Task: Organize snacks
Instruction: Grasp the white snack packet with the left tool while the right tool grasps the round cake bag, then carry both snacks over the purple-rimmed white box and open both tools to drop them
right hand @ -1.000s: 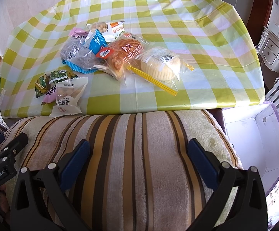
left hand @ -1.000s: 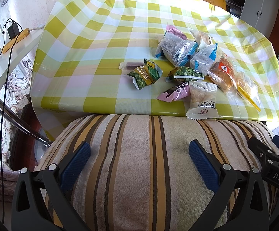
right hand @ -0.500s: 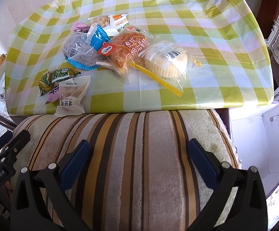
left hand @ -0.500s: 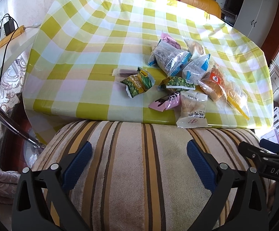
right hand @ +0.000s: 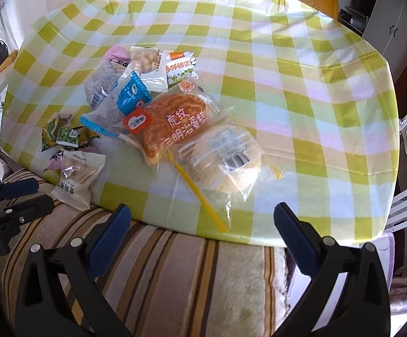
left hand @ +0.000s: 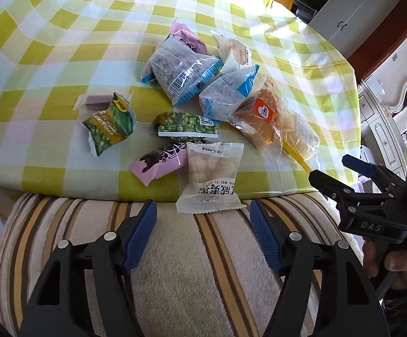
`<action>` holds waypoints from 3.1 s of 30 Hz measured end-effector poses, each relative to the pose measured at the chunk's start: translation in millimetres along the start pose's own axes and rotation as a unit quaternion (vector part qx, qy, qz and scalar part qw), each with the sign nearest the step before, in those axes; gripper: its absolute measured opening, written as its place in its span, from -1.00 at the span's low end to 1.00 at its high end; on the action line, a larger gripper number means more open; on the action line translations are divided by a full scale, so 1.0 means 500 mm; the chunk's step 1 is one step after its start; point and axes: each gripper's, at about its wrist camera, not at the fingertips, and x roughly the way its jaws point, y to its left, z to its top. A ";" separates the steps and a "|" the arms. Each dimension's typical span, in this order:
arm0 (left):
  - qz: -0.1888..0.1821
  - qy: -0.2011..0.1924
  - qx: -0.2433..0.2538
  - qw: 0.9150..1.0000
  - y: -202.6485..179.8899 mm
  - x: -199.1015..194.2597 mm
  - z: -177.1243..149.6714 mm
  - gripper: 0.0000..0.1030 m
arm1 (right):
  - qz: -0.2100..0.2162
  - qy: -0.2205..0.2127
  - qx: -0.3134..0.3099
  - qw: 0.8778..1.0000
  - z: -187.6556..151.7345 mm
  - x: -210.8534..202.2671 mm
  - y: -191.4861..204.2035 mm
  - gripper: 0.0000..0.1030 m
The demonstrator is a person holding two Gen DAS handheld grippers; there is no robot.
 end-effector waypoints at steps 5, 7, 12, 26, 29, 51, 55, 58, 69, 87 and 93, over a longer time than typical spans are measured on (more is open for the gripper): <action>0.002 0.022 -0.010 1.000 -0.008 0.034 0.020 0.24 | 0.009 -0.002 -0.018 1.000 0.042 0.032 -0.029 0.97; 0.003 0.031 -0.013 0.999 -0.011 0.047 0.027 0.18 | 0.014 0.003 -0.034 0.999 0.057 0.045 -0.034 0.97; 0.013 0.042 -0.013 0.999 -0.018 0.073 0.043 0.17 | 0.035 0.010 -0.087 0.996 0.086 0.065 -0.036 0.97; 0.029 0.050 -0.005 0.998 -0.024 0.094 0.052 -0.08 | 0.071 0.066 -0.146 0.985 0.110 0.156 -0.040 0.97; 0.030 0.050 0.000 0.998 -0.029 0.100 0.055 -0.14 | 0.073 0.079 -0.137 0.985 0.104 0.181 -0.044 0.97; 0.036 0.004 0.019 0.999 -0.045 0.052 0.051 -0.35 | 0.071 0.015 -0.014 0.997 0.062 0.077 -0.118 0.39; 0.036 -0.006 0.022 0.999 -0.053 0.039 0.049 -0.35 | 0.068 0.000 0.007 0.998 0.056 0.052 -0.137 0.38; 0.035 -0.018 0.030 0.999 -0.067 0.025 0.045 -0.35 | 0.066 -0.010 0.022 0.998 0.047 0.033 -0.153 0.38; 0.006 -0.037 0.063 0.997 -0.137 0.004 0.044 -0.35 | 0.056 -0.037 0.087 0.994 -0.008 -0.029 -0.219 0.38; -0.087 0.055 0.196 0.975 -0.423 0.124 0.009 -0.35 | -0.011 -0.028 0.202 0.979 -0.177 -0.056 -0.389 0.38; -0.101 0.123 0.252 0.954 -0.547 0.221 -0.030 -0.35 | -0.037 -0.008 0.254 0.967 -0.254 -0.032 -0.451 0.38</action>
